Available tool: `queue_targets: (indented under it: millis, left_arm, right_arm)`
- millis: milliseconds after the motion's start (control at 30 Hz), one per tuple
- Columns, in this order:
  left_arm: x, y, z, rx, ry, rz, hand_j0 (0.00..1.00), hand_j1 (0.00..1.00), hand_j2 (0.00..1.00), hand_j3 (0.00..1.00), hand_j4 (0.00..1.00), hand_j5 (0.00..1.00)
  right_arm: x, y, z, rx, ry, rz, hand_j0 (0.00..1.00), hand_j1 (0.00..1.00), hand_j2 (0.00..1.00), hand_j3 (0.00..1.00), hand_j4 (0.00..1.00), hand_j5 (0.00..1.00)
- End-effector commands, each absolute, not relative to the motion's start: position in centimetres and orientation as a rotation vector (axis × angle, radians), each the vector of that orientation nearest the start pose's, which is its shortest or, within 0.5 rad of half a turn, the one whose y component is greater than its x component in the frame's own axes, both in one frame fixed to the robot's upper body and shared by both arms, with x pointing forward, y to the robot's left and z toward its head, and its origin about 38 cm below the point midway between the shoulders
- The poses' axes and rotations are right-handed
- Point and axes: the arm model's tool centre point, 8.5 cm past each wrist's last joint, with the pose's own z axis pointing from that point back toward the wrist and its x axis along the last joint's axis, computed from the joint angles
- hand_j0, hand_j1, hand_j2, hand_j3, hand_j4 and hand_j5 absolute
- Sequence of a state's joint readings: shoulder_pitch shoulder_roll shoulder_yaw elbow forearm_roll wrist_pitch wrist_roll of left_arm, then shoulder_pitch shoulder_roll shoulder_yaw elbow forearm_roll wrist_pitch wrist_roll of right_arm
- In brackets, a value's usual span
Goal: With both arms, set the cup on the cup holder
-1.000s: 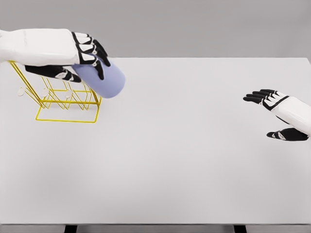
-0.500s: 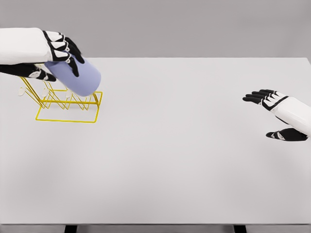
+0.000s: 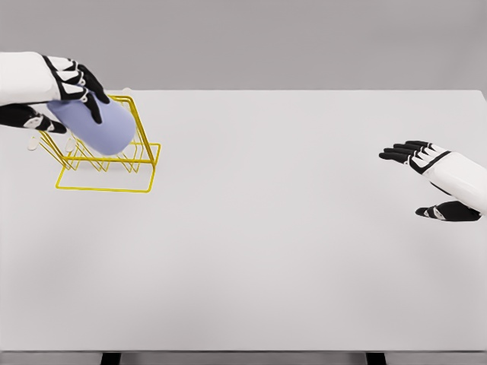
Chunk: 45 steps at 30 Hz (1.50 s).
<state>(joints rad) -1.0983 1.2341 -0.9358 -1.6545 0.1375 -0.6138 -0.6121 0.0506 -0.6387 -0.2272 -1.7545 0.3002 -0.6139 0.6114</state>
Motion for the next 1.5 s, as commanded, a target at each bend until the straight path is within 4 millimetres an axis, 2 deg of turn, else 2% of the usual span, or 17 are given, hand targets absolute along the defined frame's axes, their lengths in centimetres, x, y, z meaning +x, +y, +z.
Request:
queue_targets:
  millis: [0,233,400,633,733,1033,1100,1133,1267,1467]
  left_arm:
    - [39.0,34.4,38.2,-0.505,2.083,2.952,0.46,0.46,0.46,0.46,0.46,0.46]
    - [38.9,34.9,37.1,-0.492,2.069,2.993,0.46,0.46,0.46,0.46,0.46,0.46]
    - [39.5,35.9,36.3,-0.508,2.091,3.026,0.46,0.46,0.46,0.46,0.46,0.46]
    - [39.5,36.0,36.0,-0.499,2.094,3.034,0.46,0.46,0.46,0.46,0.46,0.46]
    - [39.9,36.4,35.0,-0.484,2.110,3.062,0.46,0.46,0.46,0.46,0.46,0.46]
    - [41.3,35.6,33.8,-0.466,2.120,3.061,0.50,0.50,0.50,0.50,0.50,0.50]
    - [41.4,35.3,33.6,-0.466,2.104,3.061,0.55,0.55,0.55,0.55,0.55,0.55]
    - [41.5,35.3,33.6,-0.472,2.093,3.065,0.67,0.67,0.67,0.67,0.67,0.67]
    - [41.5,35.3,33.5,-0.478,2.084,3.068,0.86,0.86,0.86,0.86,0.86,0.86]
    - [41.4,35.2,33.9,-0.483,2.092,3.054,0.95,0.95,0.95,0.95,0.95,0.95]
  right_arm:
    - [32.4,-37.7,20.8,-0.482,-1.644,1.587,1.00,1.00,1.00,1.00,1.00,1.00]
    - [32.4,-37.6,20.7,-0.480,-1.644,1.587,1.00,1.00,1.00,1.00,1.00,1.00]
    - [32.2,-37.7,20.4,-0.471,-1.634,1.587,1.00,1.00,1.00,1.00,1.00,1.00]
    - [32.2,-37.8,20.4,-0.477,-1.628,1.593,1.00,1.00,1.00,1.00,1.00,1.00]
    - [32.1,-37.9,20.4,-0.476,-1.626,1.594,1.00,1.00,1.00,1.00,1.00,1.00]
    - [32.1,-37.9,20.3,-0.475,-1.622,1.596,1.00,1.00,1.00,1.00,1.00,1.00]
    - [32.1,-37.9,20.4,-0.473,-1.625,1.593,1.00,1.00,1.00,1.00,1.00,1.00]
    - [32.1,-37.9,20.3,-0.474,-1.623,1.594,1.00,1.00,1.00,1.00,1.00,1.00]
    - [32.1,-37.9,20.3,-0.472,-1.626,1.592,1.00,1.00,1.00,1.00,1.00,1.00]
    - [32.1,-37.9,20.3,-0.474,-1.623,1.594,1.00,1.00,1.00,1.00,1.00,1.00]
